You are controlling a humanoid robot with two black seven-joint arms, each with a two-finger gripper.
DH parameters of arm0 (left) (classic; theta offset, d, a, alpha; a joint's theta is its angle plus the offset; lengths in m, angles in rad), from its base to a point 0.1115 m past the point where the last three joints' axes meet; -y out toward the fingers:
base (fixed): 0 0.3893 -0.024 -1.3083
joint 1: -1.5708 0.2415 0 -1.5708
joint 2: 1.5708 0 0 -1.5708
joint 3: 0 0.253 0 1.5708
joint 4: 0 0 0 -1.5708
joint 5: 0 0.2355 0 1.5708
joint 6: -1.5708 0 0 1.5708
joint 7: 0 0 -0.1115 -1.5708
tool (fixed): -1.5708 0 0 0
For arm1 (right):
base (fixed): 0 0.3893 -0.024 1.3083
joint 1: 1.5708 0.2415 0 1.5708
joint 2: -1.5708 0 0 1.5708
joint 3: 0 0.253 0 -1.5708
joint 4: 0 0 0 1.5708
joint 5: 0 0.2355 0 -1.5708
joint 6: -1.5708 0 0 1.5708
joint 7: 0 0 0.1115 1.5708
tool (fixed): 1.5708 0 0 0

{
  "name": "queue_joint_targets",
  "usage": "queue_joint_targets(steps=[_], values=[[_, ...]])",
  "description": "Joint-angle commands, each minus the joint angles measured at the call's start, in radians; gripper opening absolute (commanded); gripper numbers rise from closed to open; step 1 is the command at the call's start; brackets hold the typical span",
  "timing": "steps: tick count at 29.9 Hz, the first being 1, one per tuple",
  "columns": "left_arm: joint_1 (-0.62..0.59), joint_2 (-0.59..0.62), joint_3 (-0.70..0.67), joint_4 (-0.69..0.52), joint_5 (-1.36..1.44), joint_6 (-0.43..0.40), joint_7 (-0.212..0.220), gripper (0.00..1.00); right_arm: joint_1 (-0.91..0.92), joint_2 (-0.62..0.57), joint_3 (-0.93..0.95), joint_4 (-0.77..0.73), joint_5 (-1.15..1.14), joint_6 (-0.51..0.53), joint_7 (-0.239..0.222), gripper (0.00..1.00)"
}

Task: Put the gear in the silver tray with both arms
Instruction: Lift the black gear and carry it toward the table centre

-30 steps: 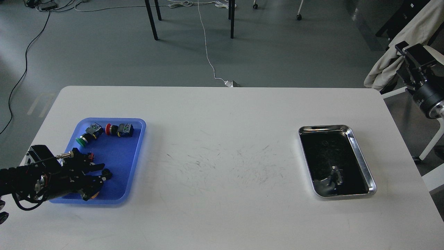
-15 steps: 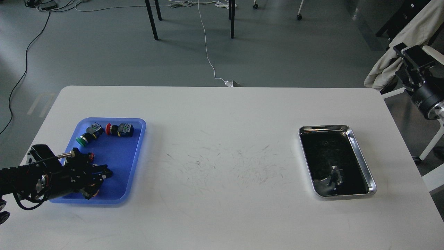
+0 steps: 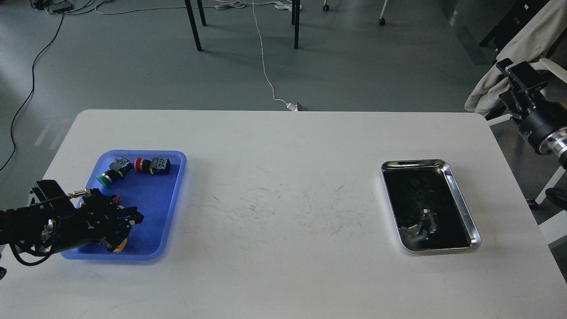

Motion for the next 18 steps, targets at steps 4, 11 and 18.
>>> queue_joint_targets(steps=[4, 11, 18], values=[[-0.057, 0.035, -0.012, -0.066, -0.033, -0.006, 0.000, 0.17, -0.002, 0.017, -0.002, -0.009, 0.000, 0.000, 0.000, 0.94], [-0.220, 0.025, -0.011, -0.143, -0.081, -0.041, 0.000, 0.17, -0.003, 0.019, 0.006, -0.009, 0.000, -0.001, 0.000, 0.94], [-0.333, -0.095, -0.005, -0.188, -0.076, -0.130, 0.000, 0.16, -0.007, 0.040, 0.018, -0.008, 0.011, -0.035, 0.000, 0.94]])
